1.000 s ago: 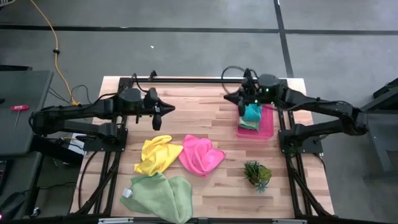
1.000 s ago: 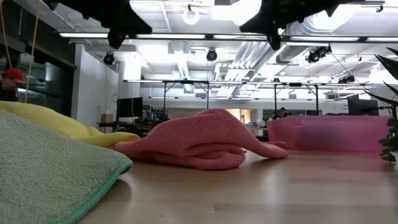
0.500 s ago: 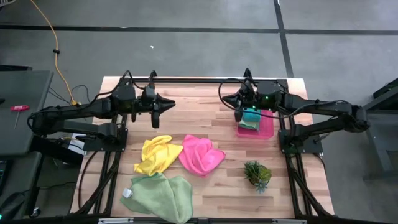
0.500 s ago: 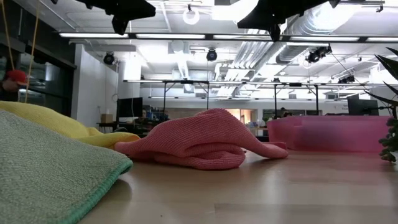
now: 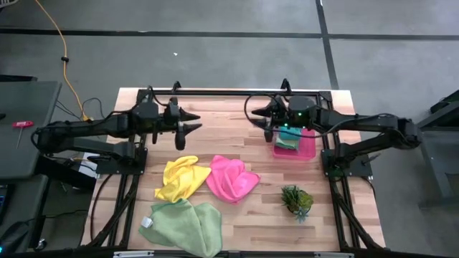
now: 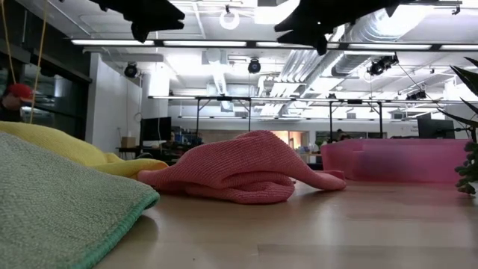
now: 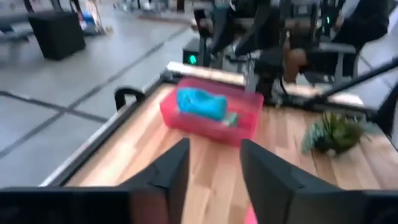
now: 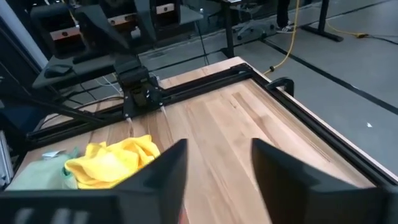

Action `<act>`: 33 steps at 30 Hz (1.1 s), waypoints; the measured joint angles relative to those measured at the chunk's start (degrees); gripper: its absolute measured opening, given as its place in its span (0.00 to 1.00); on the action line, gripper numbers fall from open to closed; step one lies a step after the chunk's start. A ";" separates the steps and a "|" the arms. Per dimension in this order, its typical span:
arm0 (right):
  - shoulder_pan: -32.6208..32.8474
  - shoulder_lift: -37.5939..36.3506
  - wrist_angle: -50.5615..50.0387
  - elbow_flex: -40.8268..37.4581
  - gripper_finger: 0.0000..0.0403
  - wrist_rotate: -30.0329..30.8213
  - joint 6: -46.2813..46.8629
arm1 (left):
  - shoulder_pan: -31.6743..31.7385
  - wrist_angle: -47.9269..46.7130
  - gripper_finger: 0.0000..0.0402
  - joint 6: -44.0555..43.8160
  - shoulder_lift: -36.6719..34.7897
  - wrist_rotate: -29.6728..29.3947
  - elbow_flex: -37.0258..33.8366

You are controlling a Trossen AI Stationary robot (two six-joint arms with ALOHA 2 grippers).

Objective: Fold microfiber towels
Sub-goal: Fold the yellow microfiber cloth

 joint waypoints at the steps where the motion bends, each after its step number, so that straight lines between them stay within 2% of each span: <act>1: 0.10 0.86 1.08 0.00 0.45 0.00 -0.18 | -0.52 -1.50 0.39 -0.63 0.00 -0.03 0.37; 5: 0.08 3.14 3.04 0.00 0.58 -0.04 -0.31 | -3.20 -10.08 0.54 -3.50 0.00 1.02 2.69; 9: -0.08 3.71 3.57 0.01 0.61 -0.04 -0.42 | -7.47 -18.78 0.63 -6.19 -0.04 3.51 5.31; 14: -0.06 3.67 3.61 0.01 0.61 -0.04 -0.04 | -16.93 -32.67 0.63 -15.02 -0.02 7.44 5.77; 20: 0.21 3.80 3.41 0.02 0.61 -0.04 0.02 | -33.13 -49.70 0.60 -30.38 1.73 7.22 5.60; 27: 0.21 3.82 3.35 0.02 0.61 -0.04 -0.05 | -51.29 -47.38 0.57 -47.41 3.24 6.39 -1.78; 33: 0.21 3.82 1.76 0.04 0.61 -0.04 1.17 | -61.34 -41.56 0.55 -51.71 7.20 0.53 -9.23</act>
